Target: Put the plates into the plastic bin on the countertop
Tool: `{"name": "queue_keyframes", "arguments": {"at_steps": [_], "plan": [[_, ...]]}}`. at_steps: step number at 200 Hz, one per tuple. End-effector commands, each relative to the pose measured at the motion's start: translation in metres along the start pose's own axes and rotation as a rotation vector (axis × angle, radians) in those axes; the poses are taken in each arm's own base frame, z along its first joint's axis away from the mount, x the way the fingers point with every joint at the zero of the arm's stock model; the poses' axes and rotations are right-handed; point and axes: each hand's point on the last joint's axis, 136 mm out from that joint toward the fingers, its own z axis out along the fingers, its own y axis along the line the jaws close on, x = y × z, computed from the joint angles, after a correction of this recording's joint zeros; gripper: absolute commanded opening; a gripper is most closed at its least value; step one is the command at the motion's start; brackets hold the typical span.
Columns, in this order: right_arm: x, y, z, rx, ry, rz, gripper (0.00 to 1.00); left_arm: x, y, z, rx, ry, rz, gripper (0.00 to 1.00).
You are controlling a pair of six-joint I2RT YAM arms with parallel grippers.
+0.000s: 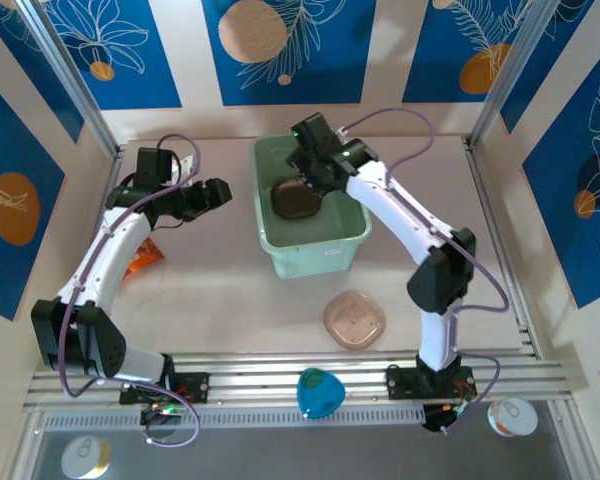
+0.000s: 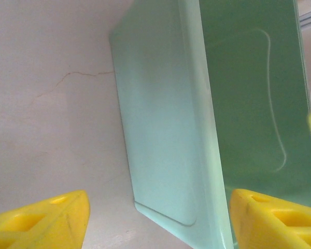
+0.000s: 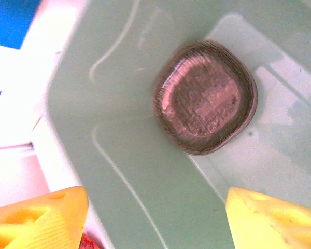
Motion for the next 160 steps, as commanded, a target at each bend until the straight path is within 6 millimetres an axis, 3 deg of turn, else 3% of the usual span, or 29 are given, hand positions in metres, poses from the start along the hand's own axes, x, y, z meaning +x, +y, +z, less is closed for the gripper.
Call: {"name": "queue_keyframes", "arguments": {"at_steps": [1, 24, 69, 118, 160], "plan": [[-0.004, -0.007, -0.019, -0.028, 0.041, -0.247, 0.71, -0.001, -0.010, -0.012, 0.037, -0.031, 0.006, 0.71], [-0.010, -0.016, -0.039, -0.064, 0.070, -0.341, 0.71, 0.001, -0.010, -0.011, 0.036, -0.032, 0.007, 0.71], [-0.030, -0.053, -0.057, -0.110, 0.101, -0.400, 0.69, 0.008, -0.019, 0.003, 0.047, -0.013, 0.005, 0.71], [-0.054, -0.119, -0.085, -0.068, 0.128, -0.388, 0.68, 0.009, -0.028, 0.012, 0.027, -0.010, 0.025, 0.71], [-0.039, -0.181, -0.092, -0.004, 0.185, -0.353, 0.68, 0.014, -0.031, 0.026, 0.012, 0.007, 0.020, 0.71]]}}
